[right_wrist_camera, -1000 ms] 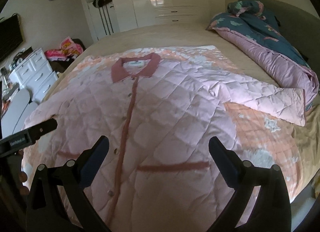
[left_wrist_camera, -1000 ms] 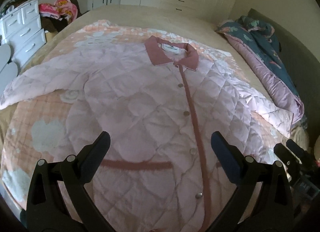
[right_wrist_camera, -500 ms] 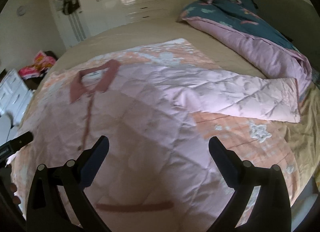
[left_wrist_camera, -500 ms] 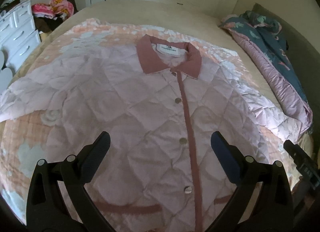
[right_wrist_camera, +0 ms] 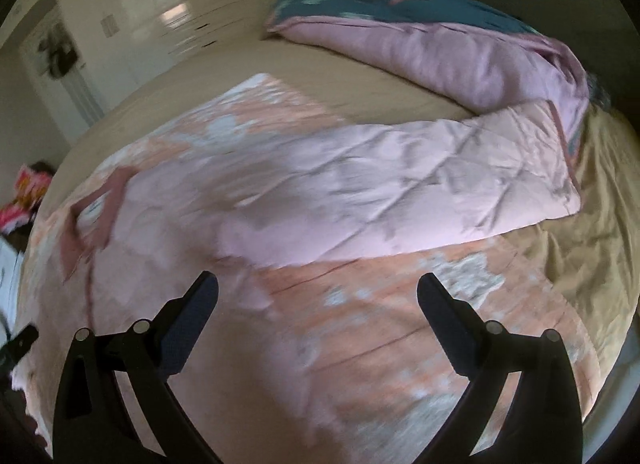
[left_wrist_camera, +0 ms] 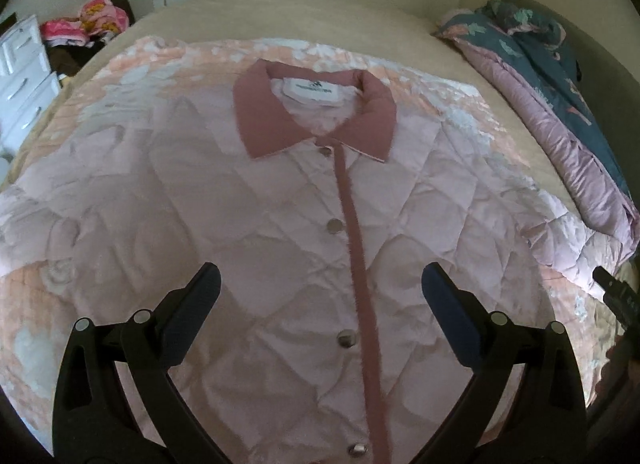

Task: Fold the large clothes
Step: 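Move the right tool toward the sleeve nearest it and lower onto it, then grasp the sleeve cuff with the right tool and lift it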

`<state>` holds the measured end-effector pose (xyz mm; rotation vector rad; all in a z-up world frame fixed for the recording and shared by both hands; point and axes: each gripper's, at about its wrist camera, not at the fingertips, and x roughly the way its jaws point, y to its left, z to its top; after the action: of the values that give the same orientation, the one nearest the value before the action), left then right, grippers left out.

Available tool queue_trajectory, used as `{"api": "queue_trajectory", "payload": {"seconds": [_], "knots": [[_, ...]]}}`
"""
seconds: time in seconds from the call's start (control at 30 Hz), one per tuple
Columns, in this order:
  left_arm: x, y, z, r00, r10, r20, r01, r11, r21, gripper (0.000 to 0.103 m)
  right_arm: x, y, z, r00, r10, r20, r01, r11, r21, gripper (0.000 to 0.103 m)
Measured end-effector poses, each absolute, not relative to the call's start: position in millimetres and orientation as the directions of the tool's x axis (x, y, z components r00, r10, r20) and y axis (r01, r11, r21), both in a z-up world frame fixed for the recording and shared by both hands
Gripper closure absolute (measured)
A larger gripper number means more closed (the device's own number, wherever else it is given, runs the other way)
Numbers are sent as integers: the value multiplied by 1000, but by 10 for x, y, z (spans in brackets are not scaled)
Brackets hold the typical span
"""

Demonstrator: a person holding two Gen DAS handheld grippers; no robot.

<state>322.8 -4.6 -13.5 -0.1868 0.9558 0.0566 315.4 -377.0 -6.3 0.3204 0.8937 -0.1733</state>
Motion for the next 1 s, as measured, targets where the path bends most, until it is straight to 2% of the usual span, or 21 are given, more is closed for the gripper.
{"api": "queue_trajectory", "payload": {"seconds": [0.27, 0.37, 0.63, 0.83, 0.97, 1.0], "knots": [[3529, -163, -321, 557, -19, -830, -114, 989, -99, 9, 3320, -4548, -449, 563, -104, -820, 483, 846, 225, 4], [3633, -167, -418, 541, -12, -841, -119, 989, -90, 9, 3346, -4767, -587, 543, -96, -834, 542, 799, 261, 4], [3831, -118, -544, 526, 6, -851, -144, 986, -82, 9, 3442, -5260, -825, 534, -116, -838, 654, 684, 322, 4], [3936, -40, -582, 516, 61, -854, -162, 986, -27, 9, 3545, -5551, -896, 563, -125, -817, 695, 606, 386, 4], [3951, 31, -534, 518, 67, -853, -163, 986, -21, 9, 3531, -5784, -949, 590, -123, -798, 719, 528, 451, 13], [3945, 49, -515, 520, 70, -851, -165, 986, -19, 9, 3516, -5821, -949, 590, -128, -798, 725, 519, 453, 20]]}}
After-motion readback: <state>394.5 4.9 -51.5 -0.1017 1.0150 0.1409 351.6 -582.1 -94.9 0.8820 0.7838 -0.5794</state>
